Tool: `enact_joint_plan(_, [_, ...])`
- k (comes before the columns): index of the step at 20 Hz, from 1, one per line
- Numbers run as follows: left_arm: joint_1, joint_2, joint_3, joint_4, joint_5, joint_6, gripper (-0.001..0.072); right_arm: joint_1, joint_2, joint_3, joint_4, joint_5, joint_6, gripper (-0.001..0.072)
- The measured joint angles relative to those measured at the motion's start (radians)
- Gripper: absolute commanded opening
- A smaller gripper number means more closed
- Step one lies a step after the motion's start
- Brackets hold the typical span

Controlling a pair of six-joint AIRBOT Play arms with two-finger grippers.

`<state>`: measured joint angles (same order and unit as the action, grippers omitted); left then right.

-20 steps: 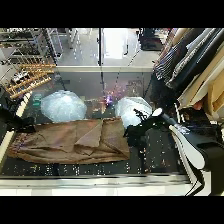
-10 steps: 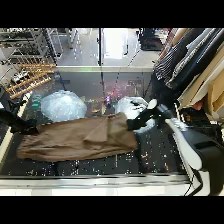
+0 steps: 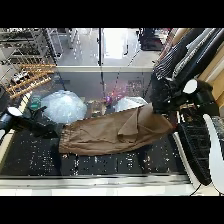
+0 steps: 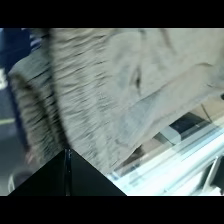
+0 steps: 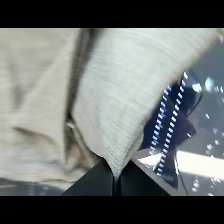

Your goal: Fold the clothes and pants, and hang the long-sleeved shirts on hangers.

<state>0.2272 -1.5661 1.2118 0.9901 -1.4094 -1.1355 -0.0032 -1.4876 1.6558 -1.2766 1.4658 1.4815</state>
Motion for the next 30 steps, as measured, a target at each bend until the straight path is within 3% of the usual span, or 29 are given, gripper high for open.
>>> enact_joint_plan(6, [-0.103,-0.025,-0.020,0.013,0.105,0.029,0.0014,0.319,0.005,0.158,-0.008,-0.039,0.121,0.0013])
enact_joint_plan(10, [-0.101,-0.032,-0.019,0.060,0.124,0.010,0.0014,0.584,-0.059,0.183,-0.006,-0.186,0.184,0.0014])
enact_joint_plan(14, [0.011,0.086,0.019,0.139,0.063,-0.034,0.0014,0.785,-0.197,0.191,0.035,-0.385,0.212,0.0021])
enact_joint_plan(15, [0.049,0.133,0.026,0.150,0.045,-0.040,0.0014,0.819,-0.239,0.192,0.059,-0.436,0.206,0.0112])
enact_joint_plan(16, [0.084,0.177,0.029,0.155,0.032,-0.044,0.0014,0.849,-0.286,0.195,0.098,-0.482,0.182,0.0269])
enact_joint_plan(17, [0.118,0.223,0.032,0.162,0.024,-0.048,0.0014,0.870,-0.325,0.203,0.145,-0.515,0.149,0.0352])
enact_joint_plan(19, [0.171,0.297,0.036,0.166,0.010,-0.051,0.0014,0.888,-0.380,0.235,0.230,-0.528,0.066,0.0370])
enact_joint_plan(21, [0.205,0.346,0.038,0.170,0.003,-0.055,0.0014,0.861,-0.391,0.286,0.244,-0.477,0.016,0.0445])
enact_joint_plan(25, [0.231,0.382,0.038,0.152,-0.002,-0.057,0.0014,0.668,-0.324,0.309,0.154,-0.286,0.029,0.0453])
enact_joint_plan(27, [0.235,0.388,0.038,0.109,-0.005,-0.058,0.0014,0.534,-0.293,0.259,0.137,-0.158,0.044,0.0586])
enact_joint_plan(30, [0.238,0.392,0.038,0.051,-0.008,-0.055,0.0014,0.357,-0.270,0.107,0.186,-0.031,0.047,0.0596])
